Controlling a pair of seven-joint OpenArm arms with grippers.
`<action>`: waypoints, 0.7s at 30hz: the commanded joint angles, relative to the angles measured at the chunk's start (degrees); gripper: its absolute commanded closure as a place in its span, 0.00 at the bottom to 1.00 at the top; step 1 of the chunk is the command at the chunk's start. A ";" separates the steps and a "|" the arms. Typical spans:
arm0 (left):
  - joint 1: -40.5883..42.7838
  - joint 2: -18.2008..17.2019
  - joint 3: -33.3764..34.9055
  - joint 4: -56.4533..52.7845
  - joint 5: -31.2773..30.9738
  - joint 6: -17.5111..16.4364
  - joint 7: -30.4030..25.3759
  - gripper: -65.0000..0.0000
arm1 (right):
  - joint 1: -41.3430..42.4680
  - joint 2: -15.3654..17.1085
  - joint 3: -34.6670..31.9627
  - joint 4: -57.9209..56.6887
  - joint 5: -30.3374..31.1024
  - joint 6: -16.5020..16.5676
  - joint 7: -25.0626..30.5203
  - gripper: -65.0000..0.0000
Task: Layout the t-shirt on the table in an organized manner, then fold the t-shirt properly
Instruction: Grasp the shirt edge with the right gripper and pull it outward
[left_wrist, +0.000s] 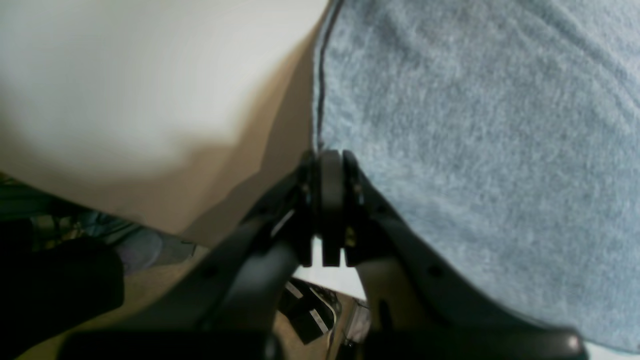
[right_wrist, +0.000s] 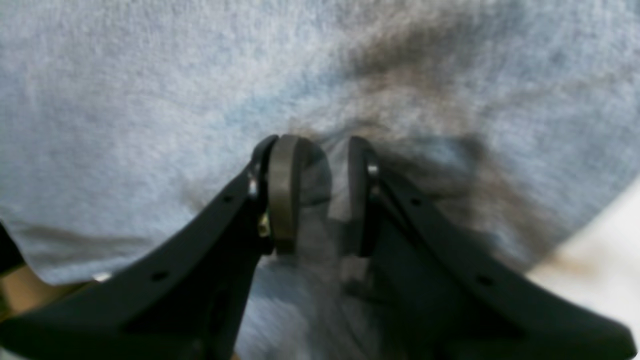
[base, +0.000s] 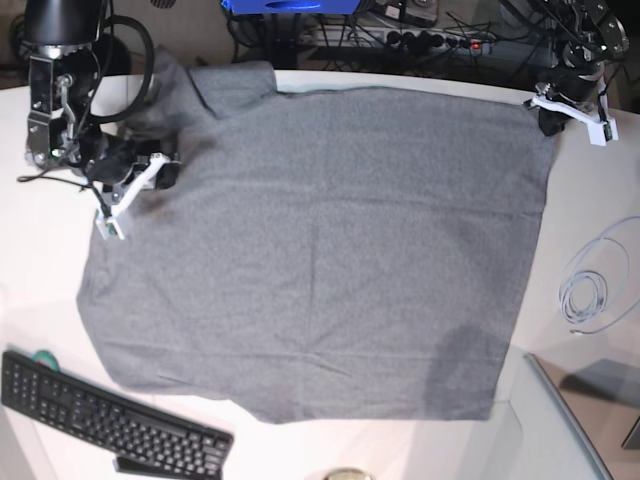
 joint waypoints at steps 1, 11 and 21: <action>0.30 -0.89 -0.31 1.04 -0.56 -0.44 -0.72 1.00 | 0.01 0.91 2.56 3.90 1.36 0.21 0.86 0.76; 0.21 -0.71 0.04 1.04 -0.47 -0.44 -0.63 1.00 | 9.42 2.32 27.09 -4.28 0.92 0.04 -1.25 0.48; 0.21 -0.54 0.04 1.04 -0.47 -0.44 -0.63 1.00 | 10.30 3.46 19.61 -12.72 0.83 0.12 2.17 0.88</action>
